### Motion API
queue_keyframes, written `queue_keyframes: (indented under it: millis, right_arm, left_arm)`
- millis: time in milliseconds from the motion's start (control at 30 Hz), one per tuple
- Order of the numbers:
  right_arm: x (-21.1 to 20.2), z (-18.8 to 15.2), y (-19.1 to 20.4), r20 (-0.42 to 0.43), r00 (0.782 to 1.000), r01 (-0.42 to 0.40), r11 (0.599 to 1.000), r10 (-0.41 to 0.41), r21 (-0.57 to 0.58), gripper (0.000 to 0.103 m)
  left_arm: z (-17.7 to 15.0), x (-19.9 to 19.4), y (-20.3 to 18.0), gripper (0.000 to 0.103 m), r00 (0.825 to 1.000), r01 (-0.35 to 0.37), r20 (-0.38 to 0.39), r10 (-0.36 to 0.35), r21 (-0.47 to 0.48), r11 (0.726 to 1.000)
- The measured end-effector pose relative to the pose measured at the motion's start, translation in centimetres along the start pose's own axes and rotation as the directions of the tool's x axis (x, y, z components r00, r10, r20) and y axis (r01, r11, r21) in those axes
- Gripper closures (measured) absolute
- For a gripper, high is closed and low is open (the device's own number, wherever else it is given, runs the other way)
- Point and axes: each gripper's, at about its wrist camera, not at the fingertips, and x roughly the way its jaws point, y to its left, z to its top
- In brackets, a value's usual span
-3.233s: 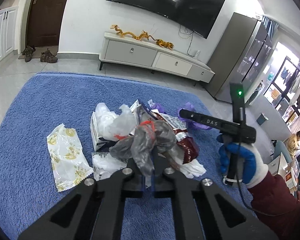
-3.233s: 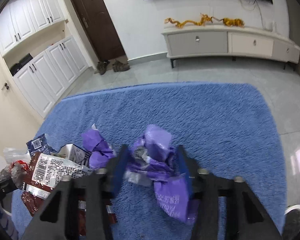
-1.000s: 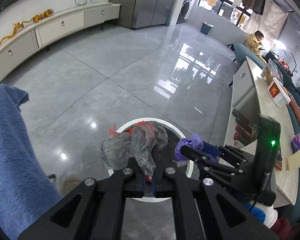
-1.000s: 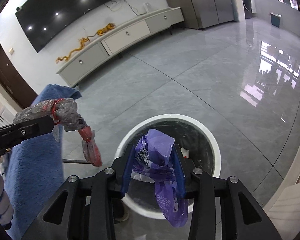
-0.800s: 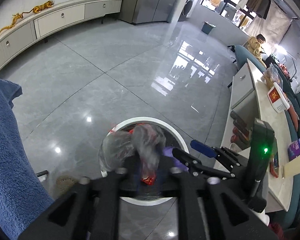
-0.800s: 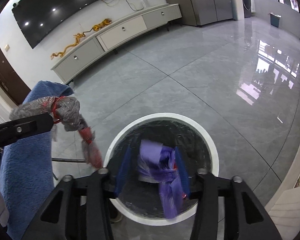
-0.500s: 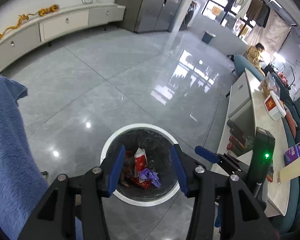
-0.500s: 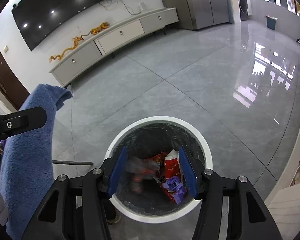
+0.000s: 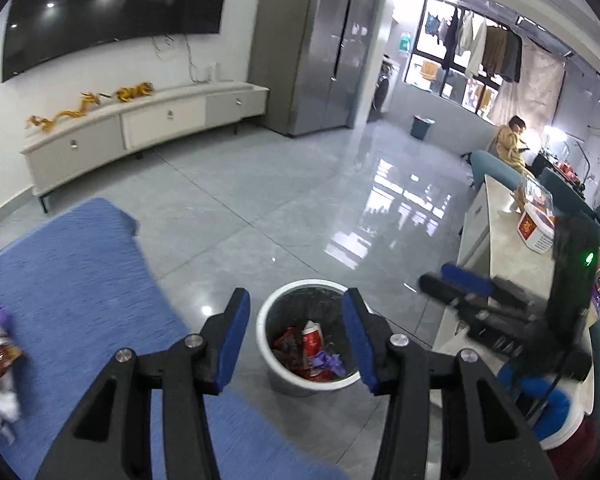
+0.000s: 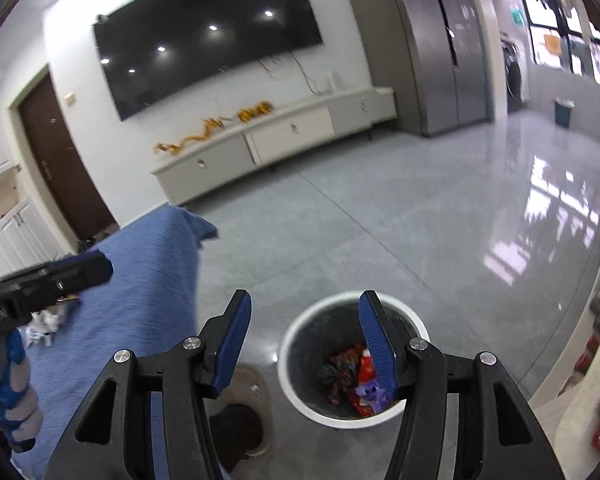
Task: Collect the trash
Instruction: 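Open both tools to drop the glove and bag into the bin, then grasp a white-gold snack wrapper with the left tool while the right tool grasps a brown wrapper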
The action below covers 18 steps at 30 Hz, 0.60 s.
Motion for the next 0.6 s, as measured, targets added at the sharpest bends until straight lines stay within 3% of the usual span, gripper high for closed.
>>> queue_keyframes:
  millis: [167,433,600]
  right_arm:
    - [-3.2,1.3,3.6,0.043,0.997,-0.059,0.997,0.061,-0.056,0.046]
    - [-5.5,1.5,9.9,0.049,0.987,-0.148,0.979,0.156,-0.140,0.043]
    - [-5.5,1.6,14.2,0.018,0.975,-0.212,0.957,0.219,-0.196,0.042]
  left_arm:
    - [-2.6,-5.9,3.1,0.057,0.997,-0.061,0.041,0.061,-0.009,0.998]
    - [-7.7,-14.0,9.3,0.052,0.983,-0.150,0.093,0.161,-0.116,0.982]
    - [-11.6,-18.3,15.4,0.046,0.957,-0.253,0.089,0.276,-0.209,0.945]
